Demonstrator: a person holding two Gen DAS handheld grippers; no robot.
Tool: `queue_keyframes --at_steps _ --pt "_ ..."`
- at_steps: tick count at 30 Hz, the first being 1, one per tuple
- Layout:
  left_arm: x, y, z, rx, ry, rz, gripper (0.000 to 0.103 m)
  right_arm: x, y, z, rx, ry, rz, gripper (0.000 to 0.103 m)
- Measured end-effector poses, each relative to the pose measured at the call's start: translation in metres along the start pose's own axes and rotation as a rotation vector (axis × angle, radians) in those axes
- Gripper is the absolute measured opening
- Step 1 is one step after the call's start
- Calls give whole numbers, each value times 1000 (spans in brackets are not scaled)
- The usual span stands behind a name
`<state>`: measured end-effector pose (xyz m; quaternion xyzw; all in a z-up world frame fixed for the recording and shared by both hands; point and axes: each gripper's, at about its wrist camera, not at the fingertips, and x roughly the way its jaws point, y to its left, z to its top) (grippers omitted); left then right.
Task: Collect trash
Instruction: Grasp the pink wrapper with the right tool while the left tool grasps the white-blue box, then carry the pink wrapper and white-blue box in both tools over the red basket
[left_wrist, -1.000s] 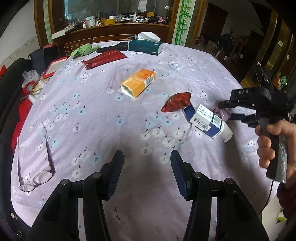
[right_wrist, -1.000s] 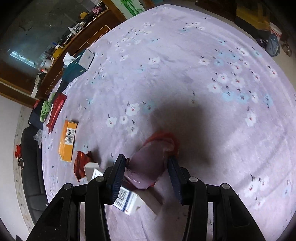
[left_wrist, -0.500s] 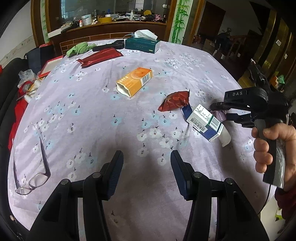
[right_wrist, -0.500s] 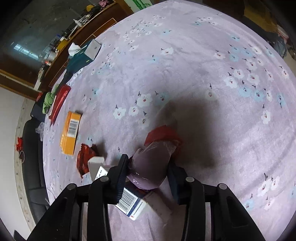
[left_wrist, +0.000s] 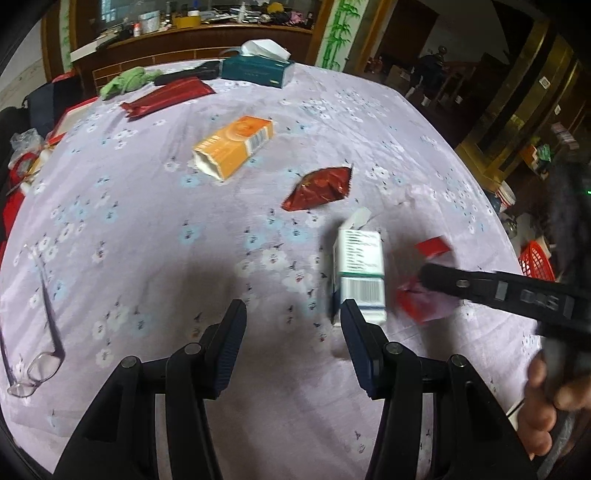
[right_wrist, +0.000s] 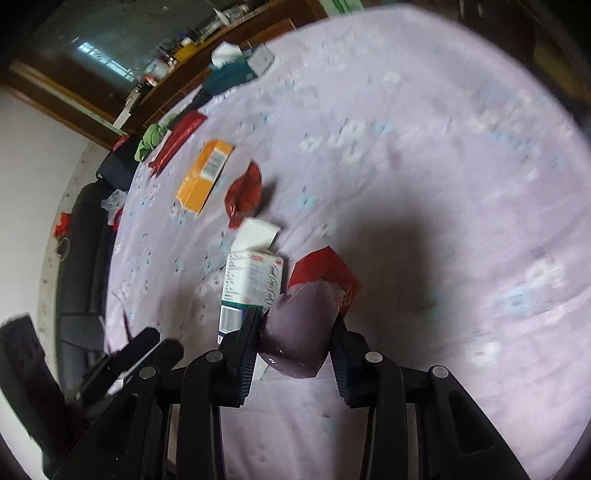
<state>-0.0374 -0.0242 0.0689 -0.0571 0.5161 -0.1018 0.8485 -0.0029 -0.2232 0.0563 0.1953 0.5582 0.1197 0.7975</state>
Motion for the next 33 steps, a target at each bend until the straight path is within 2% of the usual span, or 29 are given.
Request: queue_keyframes --at_steps 6,7,8,12,14,16,18,21,26,33 --pt "17 -27 10 28 41 -75 53 -33 -5 -14 -57 -85 -107 38" --pt "18 -34 12 36 45 -90 56 -38 -7 -16 -60 -96 -114 38" --pt "20 -40 13 49 47 -95 64 -42 -9 -18 -62 -104 -119 38" --pt "34 -61 15 103 60 -64 66 -54 -20 -20 -55 -125 -130 38" --pt "44 -66 16 117 59 -13 66 -59 -25 -23 -49 -132 -130 38" --pt "51 -66 16 120 69 2 60 -63 -29 -24 -48 -135 -131 38" --pt "59 -64 18 114 79 14 44 -67 -33 -26 -53 -139 -134 38" --pt "69 -58 21 96 93 20 34 -71 -37 -28 -54 -142 -136 38" --pt "65 -65 17 110 66 44 33 -73 -40 -29 -72 -144 -142 38" --pt "36 -96 5 185 -38 83 33 -72 -46 -32 -102 -153 -171 38"
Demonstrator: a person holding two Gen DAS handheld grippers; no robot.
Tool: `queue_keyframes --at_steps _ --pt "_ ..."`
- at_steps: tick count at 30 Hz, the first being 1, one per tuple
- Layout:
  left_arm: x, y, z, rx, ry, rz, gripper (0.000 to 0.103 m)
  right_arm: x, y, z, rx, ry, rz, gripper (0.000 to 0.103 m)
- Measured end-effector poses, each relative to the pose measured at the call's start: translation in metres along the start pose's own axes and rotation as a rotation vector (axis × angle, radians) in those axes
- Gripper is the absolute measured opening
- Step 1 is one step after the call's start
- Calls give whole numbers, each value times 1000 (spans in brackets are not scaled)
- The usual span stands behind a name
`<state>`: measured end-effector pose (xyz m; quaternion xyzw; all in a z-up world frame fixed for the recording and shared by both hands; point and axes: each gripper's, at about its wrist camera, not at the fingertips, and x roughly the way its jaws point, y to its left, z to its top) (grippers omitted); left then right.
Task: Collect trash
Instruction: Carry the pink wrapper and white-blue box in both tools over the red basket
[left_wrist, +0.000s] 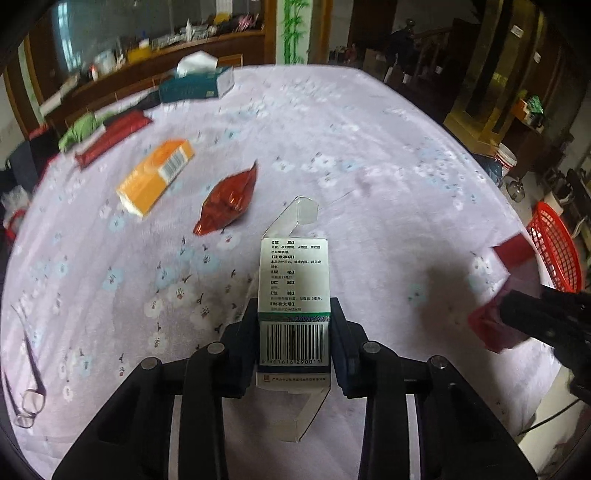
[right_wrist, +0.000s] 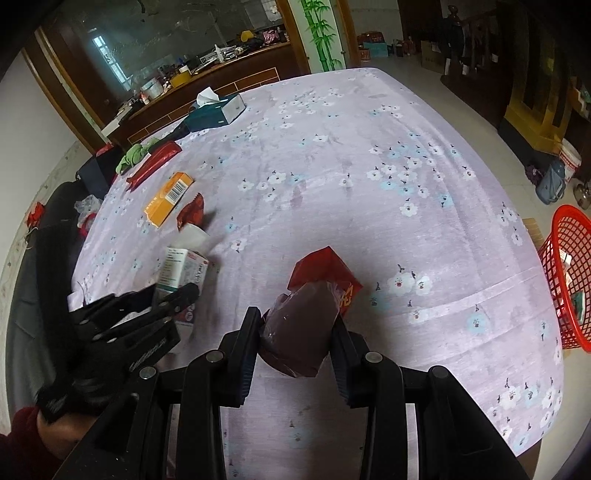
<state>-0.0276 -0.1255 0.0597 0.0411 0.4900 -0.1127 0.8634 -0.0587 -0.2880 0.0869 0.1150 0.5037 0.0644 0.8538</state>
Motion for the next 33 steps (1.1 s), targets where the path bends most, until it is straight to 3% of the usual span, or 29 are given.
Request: queue_keyframes --at_steps 9,33 --pt "-21 -22 5 59 -59 45 33 0 -21 -6 21 10 -22 38" --pt "-44 -63 21 148 -143 65 33 -27 -47 2 59 -42 -25 38"
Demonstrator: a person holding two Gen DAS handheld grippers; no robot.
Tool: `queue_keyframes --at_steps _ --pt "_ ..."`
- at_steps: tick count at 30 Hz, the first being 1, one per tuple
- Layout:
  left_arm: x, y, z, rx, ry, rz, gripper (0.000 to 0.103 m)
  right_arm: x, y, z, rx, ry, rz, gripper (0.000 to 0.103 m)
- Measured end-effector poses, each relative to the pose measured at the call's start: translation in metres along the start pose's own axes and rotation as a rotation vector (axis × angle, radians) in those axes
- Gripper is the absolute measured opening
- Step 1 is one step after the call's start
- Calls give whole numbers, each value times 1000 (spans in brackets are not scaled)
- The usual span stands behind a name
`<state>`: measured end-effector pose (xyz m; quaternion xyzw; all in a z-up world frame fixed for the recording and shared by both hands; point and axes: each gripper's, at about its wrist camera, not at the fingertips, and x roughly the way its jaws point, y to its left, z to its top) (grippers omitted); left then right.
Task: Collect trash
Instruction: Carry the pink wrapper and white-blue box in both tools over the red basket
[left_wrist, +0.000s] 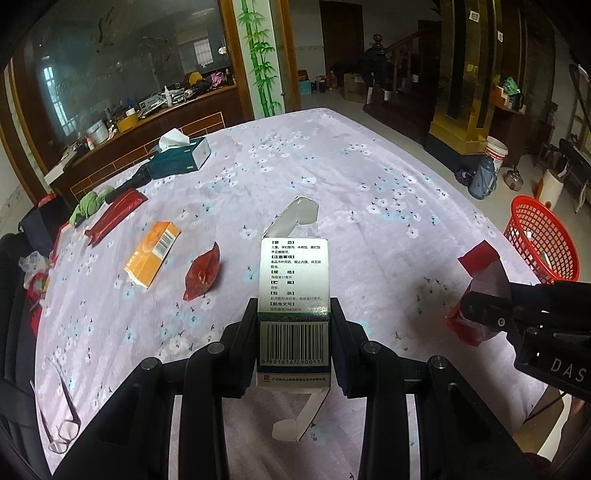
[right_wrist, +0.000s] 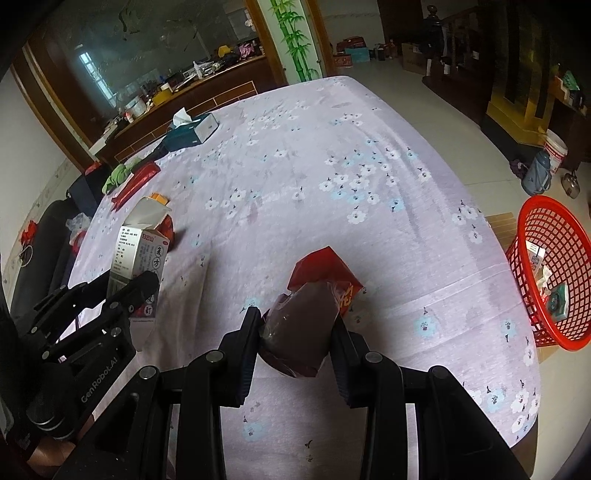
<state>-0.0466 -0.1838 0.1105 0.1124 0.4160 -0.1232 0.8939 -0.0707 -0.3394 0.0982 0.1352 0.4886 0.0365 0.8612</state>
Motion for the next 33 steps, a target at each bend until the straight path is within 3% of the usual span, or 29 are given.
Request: queue_keyframes --at_steps 25,33 --pt "-5 -57 9 114 -1 -36 33 -28 -51 -4 107 -58 -6 38" --pt "-7 -84 14 146 0 -96 33 -44 -81 -9 167 -84 -27 38"
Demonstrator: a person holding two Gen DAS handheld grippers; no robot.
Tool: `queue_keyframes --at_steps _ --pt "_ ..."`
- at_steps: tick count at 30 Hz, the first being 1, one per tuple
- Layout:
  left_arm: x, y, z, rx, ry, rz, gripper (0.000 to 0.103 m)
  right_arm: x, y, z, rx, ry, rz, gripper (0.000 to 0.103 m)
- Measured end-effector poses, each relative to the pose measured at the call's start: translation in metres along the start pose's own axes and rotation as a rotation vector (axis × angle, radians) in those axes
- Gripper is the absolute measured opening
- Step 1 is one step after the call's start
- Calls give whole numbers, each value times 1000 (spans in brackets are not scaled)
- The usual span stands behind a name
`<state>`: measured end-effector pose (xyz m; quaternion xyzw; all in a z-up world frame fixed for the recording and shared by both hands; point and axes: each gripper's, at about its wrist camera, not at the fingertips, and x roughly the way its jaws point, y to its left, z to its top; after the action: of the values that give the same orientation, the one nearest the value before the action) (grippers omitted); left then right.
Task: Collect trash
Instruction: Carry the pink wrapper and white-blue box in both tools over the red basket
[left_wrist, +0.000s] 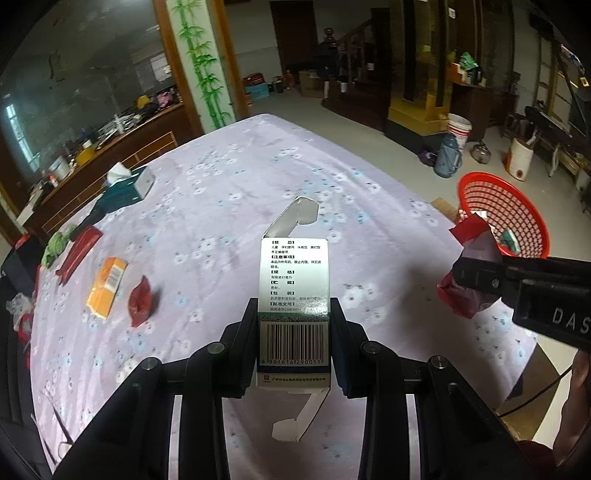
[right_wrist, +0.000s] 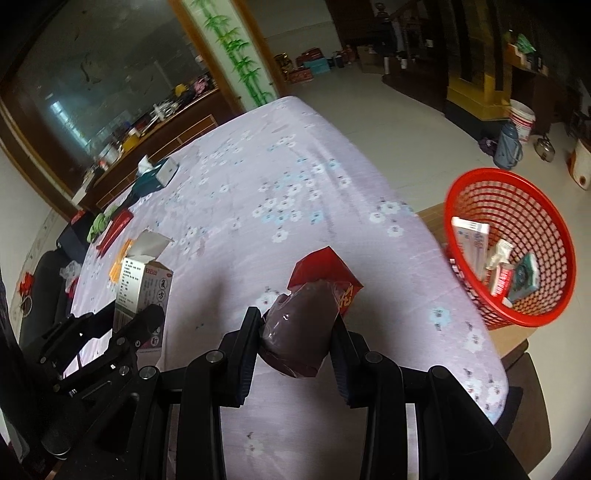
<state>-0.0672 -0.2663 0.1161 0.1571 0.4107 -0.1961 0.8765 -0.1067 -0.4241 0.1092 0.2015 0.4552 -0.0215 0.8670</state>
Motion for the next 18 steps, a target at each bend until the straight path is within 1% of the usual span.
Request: queue_keyframes --at_steps 7,10,13,18 --pt "3 -31 11 36 5 -84 33 -20 -39 1 80 -37 -34 38" --pt "5 -47 20 57 11 -142 33 -30 -60 4 123 -56 -51 39" --pt "9 -65 33 64 28 -216 33 -40 -82 8 171 -78 -70 39" --pt "16 -93 54 83 43 -293 33 -58 -119 13 242 -109 -90 39"
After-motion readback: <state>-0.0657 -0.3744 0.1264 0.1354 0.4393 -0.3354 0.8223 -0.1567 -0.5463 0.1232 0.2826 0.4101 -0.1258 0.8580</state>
